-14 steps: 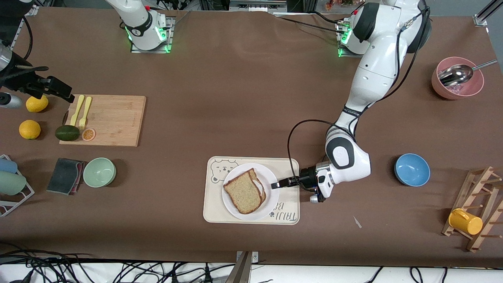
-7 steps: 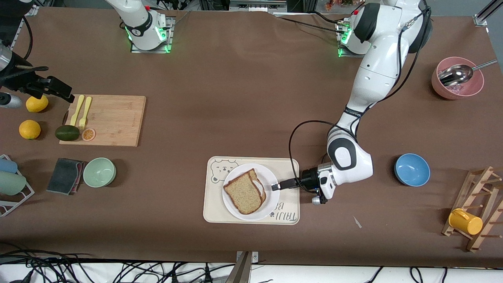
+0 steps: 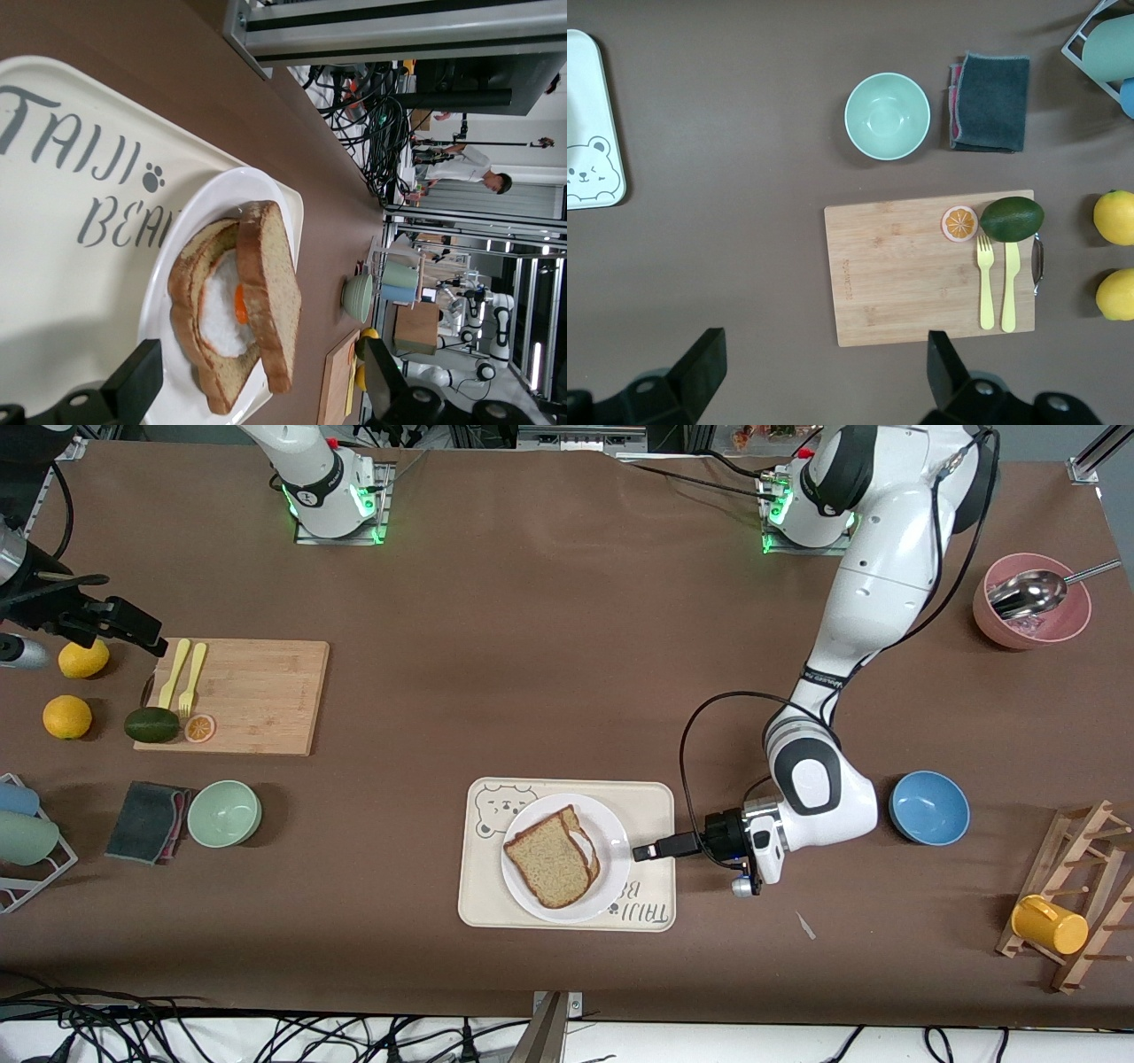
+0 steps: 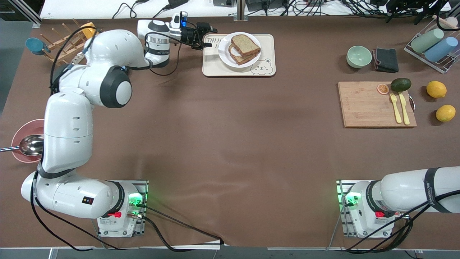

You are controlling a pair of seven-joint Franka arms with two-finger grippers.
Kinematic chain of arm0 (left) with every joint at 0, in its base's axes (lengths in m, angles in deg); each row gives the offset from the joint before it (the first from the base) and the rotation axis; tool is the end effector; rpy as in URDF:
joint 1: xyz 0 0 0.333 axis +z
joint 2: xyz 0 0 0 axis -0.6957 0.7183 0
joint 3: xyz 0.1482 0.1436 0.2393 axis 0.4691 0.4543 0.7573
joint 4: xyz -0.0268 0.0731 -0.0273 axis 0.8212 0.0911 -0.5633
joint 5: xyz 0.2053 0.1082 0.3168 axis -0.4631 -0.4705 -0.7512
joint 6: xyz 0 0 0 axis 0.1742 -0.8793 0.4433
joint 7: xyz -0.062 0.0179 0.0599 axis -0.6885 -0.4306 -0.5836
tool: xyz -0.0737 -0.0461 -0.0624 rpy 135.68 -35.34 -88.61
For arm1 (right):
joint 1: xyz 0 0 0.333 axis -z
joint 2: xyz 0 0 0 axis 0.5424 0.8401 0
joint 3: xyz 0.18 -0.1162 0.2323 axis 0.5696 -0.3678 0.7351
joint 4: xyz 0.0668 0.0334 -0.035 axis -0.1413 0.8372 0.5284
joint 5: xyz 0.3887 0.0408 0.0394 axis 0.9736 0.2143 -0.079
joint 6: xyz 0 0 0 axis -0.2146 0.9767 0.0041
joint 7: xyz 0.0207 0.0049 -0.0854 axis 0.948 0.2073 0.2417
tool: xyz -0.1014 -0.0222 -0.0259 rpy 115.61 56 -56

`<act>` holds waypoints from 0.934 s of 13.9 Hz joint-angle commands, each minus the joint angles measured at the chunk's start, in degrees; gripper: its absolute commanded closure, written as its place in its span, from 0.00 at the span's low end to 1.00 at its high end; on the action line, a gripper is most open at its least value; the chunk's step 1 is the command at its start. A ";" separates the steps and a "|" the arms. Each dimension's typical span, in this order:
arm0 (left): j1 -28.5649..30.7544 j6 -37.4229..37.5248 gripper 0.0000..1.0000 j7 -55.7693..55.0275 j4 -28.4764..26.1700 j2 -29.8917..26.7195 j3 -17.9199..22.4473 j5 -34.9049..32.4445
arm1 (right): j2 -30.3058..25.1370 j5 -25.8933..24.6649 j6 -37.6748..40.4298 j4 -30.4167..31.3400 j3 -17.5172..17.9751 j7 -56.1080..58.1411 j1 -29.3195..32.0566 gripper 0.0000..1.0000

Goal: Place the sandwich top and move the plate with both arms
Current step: 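Open the left gripper and release the plate rim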

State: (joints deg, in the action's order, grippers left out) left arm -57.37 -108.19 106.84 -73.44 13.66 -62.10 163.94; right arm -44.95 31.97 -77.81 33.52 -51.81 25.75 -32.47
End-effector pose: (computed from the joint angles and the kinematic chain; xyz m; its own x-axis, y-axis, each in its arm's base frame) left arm 0.7211 -0.2344 0.1880 0.9775 0.2039 -0.0543 0.1279 -0.3679 0.9210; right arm 0.5484 -0.0092 0.5827 0.9929 -0.1187 -0.0047 -0.1187 -0.9929 -0.0035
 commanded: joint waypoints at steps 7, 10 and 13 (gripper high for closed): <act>6.96 6.79 0.00 -7.08 -17.97 -23.92 0.21 -31.57 | -0.90 0.86 0.62 0.39 -0.10 -0.35 0.06 0.00; 7.49 13.21 0.00 -16.05 -17.01 -28.67 0.21 -50.03 | -0.99 0.86 0.62 0.48 -0.10 -0.35 0.06 0.00; 8.10 19.63 0.00 -16.78 -17.01 -32.98 0.29 -61.46 | -0.99 0.86 0.62 0.48 -0.01 -0.35 0.06 0.00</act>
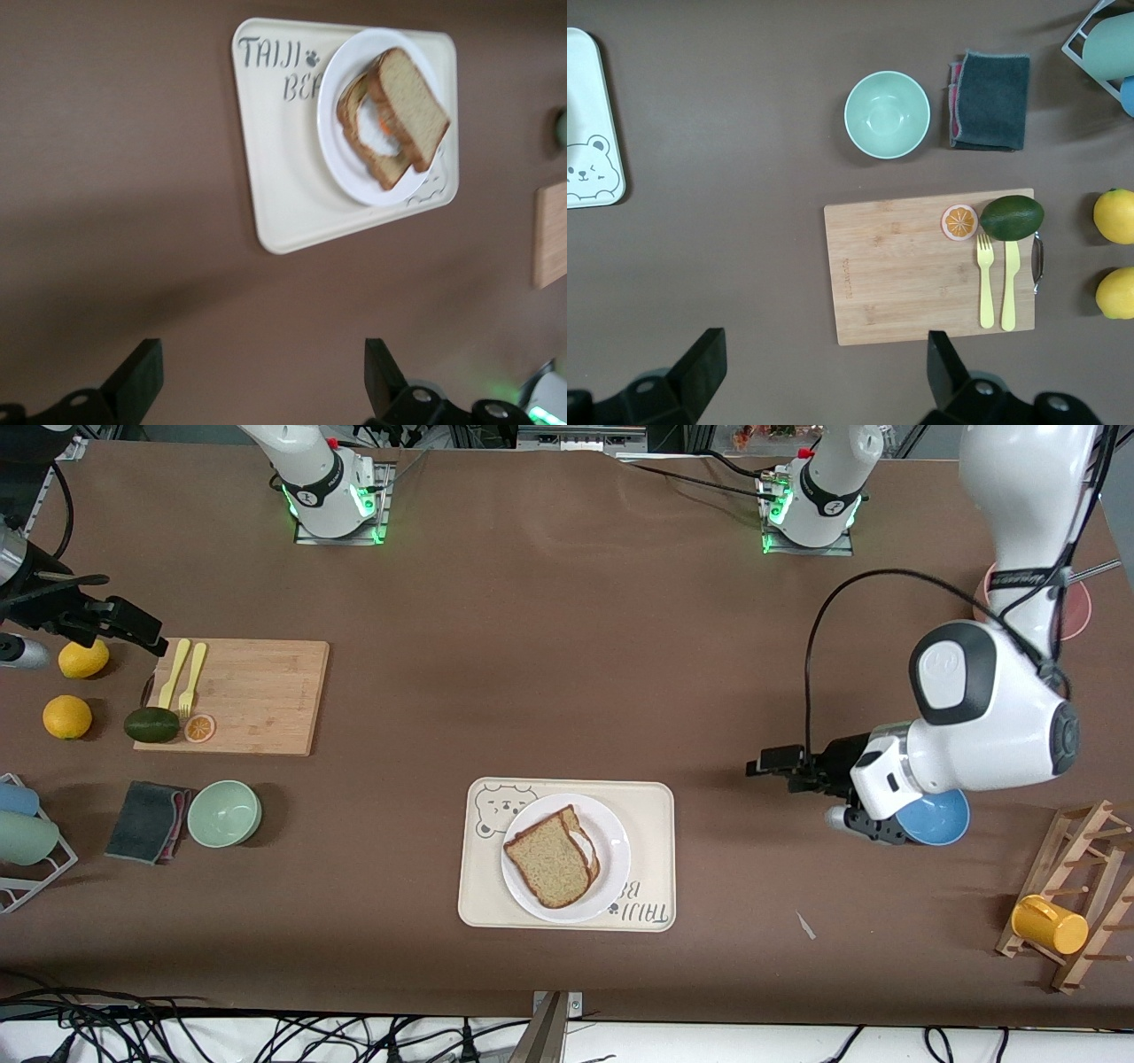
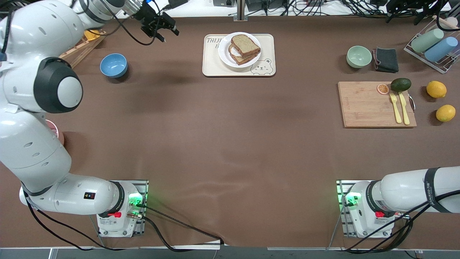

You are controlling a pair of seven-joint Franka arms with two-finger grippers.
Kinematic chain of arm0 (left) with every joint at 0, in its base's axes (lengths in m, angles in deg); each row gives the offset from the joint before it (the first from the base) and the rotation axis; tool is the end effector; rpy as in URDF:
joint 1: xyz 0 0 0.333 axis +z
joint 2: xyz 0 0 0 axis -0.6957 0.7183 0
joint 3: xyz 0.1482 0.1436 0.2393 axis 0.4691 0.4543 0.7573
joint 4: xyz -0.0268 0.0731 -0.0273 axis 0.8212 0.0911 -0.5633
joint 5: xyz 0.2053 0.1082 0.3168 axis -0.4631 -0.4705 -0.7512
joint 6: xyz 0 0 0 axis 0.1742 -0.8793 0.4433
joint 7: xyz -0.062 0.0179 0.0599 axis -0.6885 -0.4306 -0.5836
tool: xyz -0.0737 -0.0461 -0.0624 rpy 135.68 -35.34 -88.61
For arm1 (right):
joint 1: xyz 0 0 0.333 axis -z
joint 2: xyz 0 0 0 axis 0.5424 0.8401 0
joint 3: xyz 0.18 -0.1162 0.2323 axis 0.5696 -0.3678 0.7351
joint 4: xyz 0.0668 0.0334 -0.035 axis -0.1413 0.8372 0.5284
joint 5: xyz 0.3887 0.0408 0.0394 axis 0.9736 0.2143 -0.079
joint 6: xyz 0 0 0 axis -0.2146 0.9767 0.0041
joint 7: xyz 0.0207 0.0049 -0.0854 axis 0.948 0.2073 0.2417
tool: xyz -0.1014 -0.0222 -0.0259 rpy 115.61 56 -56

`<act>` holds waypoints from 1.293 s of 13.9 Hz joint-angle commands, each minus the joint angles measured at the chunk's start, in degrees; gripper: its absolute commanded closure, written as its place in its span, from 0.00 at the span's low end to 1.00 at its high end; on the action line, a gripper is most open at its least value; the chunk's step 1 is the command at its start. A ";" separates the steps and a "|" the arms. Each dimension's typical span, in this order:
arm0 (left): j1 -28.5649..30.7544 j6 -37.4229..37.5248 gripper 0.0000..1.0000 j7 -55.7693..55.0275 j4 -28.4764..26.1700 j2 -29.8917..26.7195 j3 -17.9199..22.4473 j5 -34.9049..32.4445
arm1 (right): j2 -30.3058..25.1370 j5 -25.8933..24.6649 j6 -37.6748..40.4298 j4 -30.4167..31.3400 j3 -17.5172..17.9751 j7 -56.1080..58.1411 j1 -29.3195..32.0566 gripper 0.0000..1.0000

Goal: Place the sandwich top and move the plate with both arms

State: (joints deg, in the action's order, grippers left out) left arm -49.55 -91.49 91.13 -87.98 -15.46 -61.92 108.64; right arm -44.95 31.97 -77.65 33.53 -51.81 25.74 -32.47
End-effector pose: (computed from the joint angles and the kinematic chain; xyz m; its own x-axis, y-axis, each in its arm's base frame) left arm 0.6622 -0.1239 0.3936 0.9813 -0.1882 -0.0402 -0.1455 -0.8623 0.4850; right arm 0.5481 -0.0092 0.5824 0.9929 -0.1188 -0.0076 -0.1188 -0.9929 -0.0032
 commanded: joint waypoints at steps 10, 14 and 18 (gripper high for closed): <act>4.58 16.04 0.00 -9.34 -0.97 -17.55 0.19 -23.96 | -1.51 -0.37 -0.07 0.56 1.84 3.07 -0.03 0.00; 6.25 16.39 0.00 -10.13 -1.41 -21.60 0.19 -24.58 | -1.60 -0.29 0.54 0.56 1.84 3.26 -0.03 0.00; 7.49 20.96 0.00 -10.04 -1.59 -24.16 0.19 -26.41 | -2.57 -0.29 2.30 0.82 2.11 3.17 -0.03 0.00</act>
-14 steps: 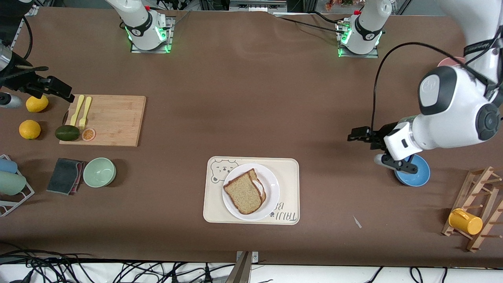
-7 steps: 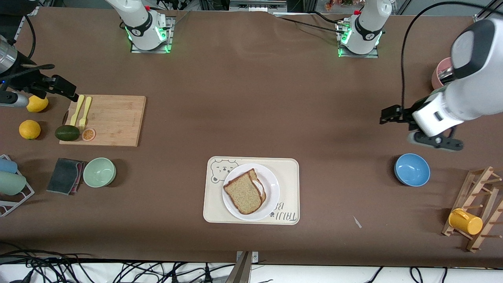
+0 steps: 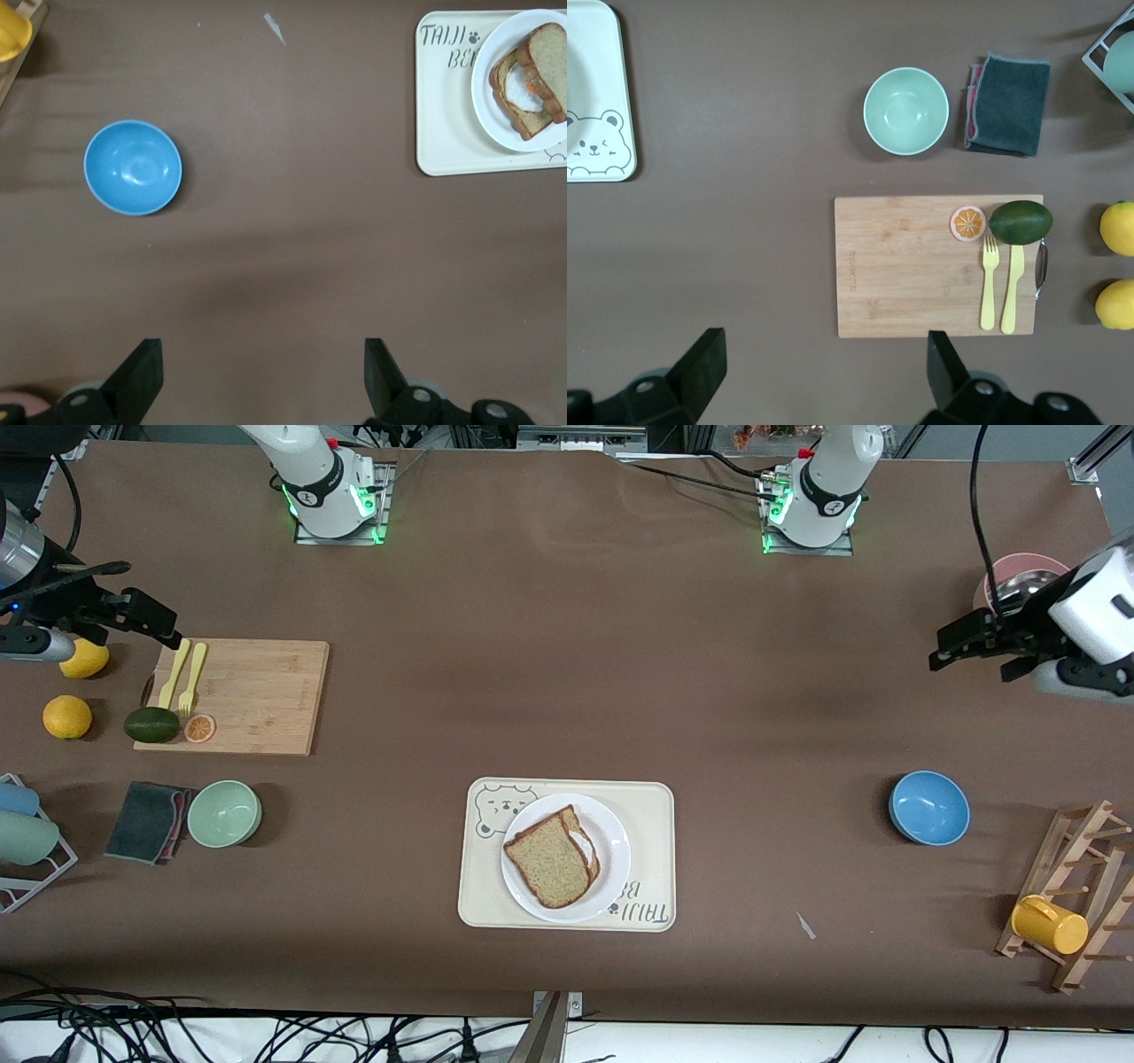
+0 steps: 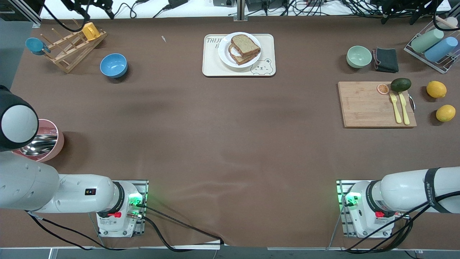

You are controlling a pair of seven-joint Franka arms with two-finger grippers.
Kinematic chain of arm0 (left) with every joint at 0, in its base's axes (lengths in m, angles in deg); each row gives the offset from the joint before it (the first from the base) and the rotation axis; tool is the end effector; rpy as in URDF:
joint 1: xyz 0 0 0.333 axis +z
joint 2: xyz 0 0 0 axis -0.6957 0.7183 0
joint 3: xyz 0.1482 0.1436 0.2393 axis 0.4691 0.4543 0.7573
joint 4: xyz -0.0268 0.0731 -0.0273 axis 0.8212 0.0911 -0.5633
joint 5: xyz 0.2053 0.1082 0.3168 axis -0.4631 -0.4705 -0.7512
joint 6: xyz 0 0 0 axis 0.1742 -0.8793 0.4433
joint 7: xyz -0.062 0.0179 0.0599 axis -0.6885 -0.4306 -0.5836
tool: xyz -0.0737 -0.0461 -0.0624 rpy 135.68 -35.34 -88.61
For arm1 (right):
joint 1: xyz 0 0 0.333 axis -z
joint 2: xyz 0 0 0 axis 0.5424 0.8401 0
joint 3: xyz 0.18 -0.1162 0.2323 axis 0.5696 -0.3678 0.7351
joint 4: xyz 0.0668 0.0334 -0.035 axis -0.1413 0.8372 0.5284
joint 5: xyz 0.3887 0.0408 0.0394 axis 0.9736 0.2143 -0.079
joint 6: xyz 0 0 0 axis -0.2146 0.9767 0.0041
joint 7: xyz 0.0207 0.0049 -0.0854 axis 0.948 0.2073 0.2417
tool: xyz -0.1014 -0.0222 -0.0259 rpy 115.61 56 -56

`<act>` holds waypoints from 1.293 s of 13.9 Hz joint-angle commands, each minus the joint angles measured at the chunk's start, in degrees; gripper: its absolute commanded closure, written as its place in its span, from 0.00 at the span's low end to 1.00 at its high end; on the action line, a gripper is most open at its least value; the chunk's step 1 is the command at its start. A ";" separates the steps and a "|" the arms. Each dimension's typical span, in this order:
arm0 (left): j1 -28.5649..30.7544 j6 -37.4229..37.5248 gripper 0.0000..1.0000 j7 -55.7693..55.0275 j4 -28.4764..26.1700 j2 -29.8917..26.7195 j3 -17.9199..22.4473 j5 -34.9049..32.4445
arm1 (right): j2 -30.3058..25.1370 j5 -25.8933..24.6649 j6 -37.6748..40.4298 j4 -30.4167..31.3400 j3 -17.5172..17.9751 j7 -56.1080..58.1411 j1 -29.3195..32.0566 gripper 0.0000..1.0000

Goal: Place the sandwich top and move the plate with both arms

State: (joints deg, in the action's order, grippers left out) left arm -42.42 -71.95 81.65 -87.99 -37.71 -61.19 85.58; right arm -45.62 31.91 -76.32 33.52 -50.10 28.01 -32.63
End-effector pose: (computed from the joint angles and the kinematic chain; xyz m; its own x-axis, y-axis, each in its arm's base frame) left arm 0.5667 -0.0109 0.6005 0.9957 -0.0710 -0.0588 -0.0638 -0.9912 0.1162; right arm 0.5427 0.0089 0.5868 0.9987 -0.0467 -0.0187 -0.0467 -0.9989 -0.0004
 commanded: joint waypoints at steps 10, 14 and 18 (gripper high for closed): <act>-0.79 5.11 0.00 0.14 -1.67 -2.09 -0.27 -6.53 | -1.63 -0.31 0.26 0.57 0.57 1.00 0.13 0.00; -2.28 1.16 0.00 0.23 -1.67 -2.09 2.19 -5.56 | -1.72 -0.31 0.44 0.48 0.75 1.00 0.13 0.00; -2.11 0.98 0.00 0.23 -1.67 -1.74 2.19 -5.56 | -1.55 -0.31 0.18 0.48 1.36 0.91 0.13 0.00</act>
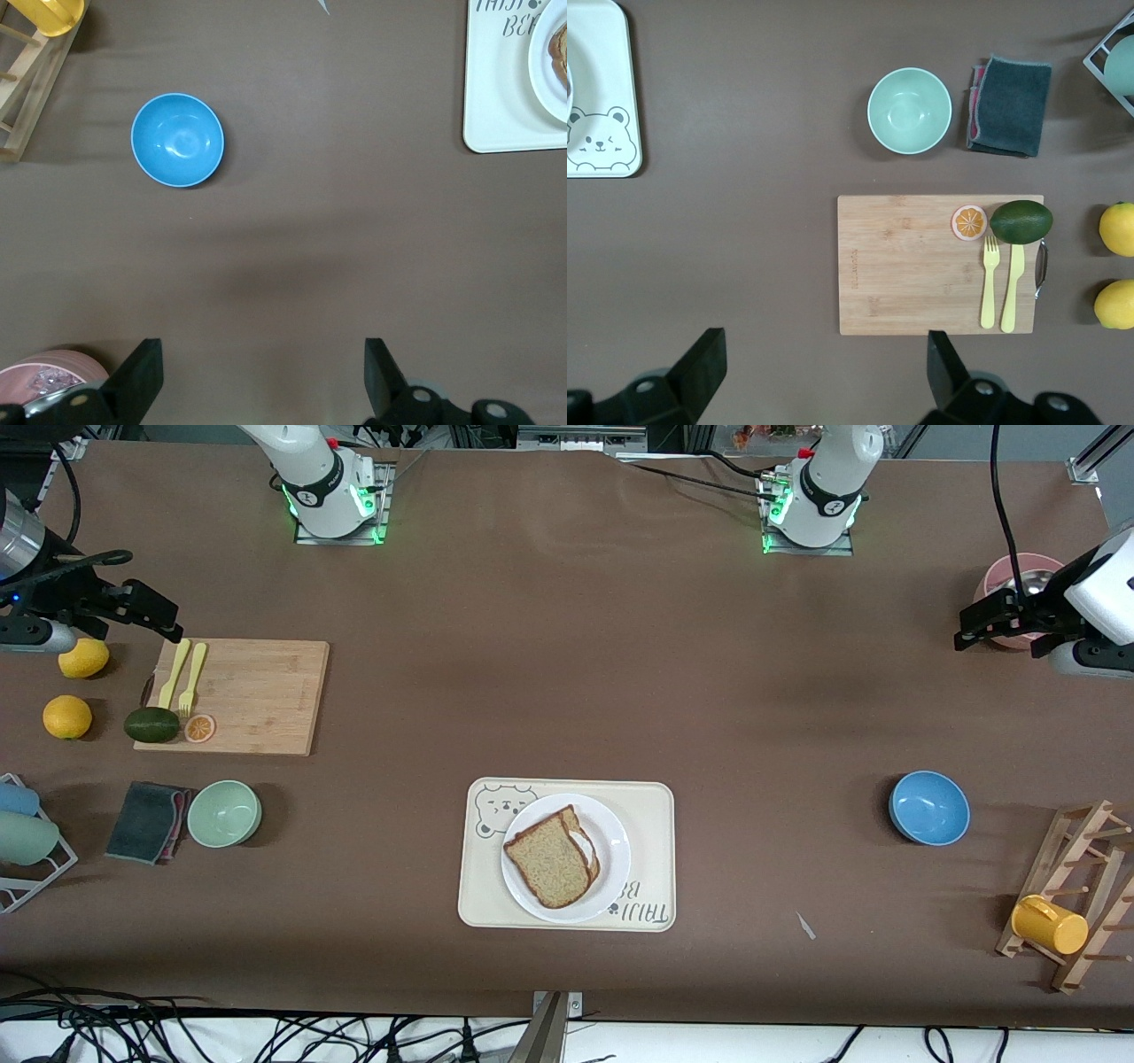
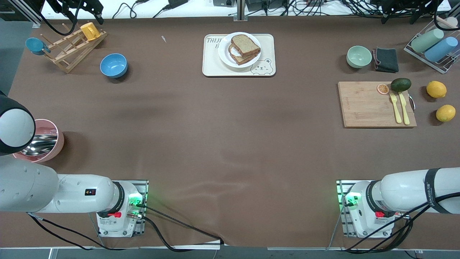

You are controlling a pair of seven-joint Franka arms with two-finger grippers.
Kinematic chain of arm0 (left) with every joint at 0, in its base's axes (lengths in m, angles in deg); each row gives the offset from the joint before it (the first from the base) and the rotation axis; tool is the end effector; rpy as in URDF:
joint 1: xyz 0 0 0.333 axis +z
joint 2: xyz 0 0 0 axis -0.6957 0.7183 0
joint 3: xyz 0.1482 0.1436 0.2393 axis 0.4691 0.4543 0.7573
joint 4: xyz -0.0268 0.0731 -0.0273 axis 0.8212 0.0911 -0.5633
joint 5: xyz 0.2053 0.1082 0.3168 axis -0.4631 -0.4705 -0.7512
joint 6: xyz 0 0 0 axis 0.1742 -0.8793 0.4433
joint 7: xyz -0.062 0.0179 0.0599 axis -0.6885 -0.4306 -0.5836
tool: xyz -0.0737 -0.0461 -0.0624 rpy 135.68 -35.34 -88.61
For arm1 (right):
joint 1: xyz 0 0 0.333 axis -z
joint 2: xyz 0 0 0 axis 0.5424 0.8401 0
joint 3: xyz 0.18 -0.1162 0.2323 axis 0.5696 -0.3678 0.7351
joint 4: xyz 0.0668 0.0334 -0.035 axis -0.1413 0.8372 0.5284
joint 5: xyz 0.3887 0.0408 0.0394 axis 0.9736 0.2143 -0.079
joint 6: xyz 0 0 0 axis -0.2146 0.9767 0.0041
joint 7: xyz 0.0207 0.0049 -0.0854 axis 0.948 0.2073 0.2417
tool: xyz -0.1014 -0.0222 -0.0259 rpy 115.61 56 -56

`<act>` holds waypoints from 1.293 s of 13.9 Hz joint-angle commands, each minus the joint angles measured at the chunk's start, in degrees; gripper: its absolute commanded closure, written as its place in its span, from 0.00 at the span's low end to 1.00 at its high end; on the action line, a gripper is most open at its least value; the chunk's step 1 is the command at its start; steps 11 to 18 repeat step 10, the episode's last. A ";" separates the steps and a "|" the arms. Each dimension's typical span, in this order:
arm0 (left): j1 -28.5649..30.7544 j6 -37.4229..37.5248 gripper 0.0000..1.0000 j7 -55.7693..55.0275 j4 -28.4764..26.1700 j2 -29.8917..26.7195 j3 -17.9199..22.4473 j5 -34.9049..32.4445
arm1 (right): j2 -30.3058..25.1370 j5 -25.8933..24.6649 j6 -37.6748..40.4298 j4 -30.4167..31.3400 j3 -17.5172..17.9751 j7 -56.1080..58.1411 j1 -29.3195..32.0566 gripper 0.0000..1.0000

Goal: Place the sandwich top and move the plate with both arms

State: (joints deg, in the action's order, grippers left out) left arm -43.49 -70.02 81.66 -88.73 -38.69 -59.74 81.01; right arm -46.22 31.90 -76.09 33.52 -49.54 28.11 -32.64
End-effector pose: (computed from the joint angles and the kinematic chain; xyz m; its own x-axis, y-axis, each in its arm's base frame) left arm 0.5577 0.0011 0.6008 0.9935 -0.0636 -0.0939 -0.0603 -0.9975 0.0376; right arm 0.5394 0.0144 0.5921 0.9993 -0.0350 -0.0122 -0.0350 -0.9994 0.0001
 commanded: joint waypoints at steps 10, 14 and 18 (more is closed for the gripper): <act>-1.04 -1.29 0.00 -0.39 -0.92 -0.24 0.57 -1.87 | -0.95 -0.30 -0.05 0.39 0.89 0.80 0.14 0.00; -1.04 -1.29 0.00 -0.39 -0.92 -0.24 0.57 -1.87 | -0.95 -0.30 -0.05 0.39 0.89 0.80 0.14 0.00; -1.04 -1.29 0.00 -0.39 -0.92 -0.24 0.57 -1.87 | -0.95 -0.30 -0.05 0.39 0.89 0.80 0.14 0.00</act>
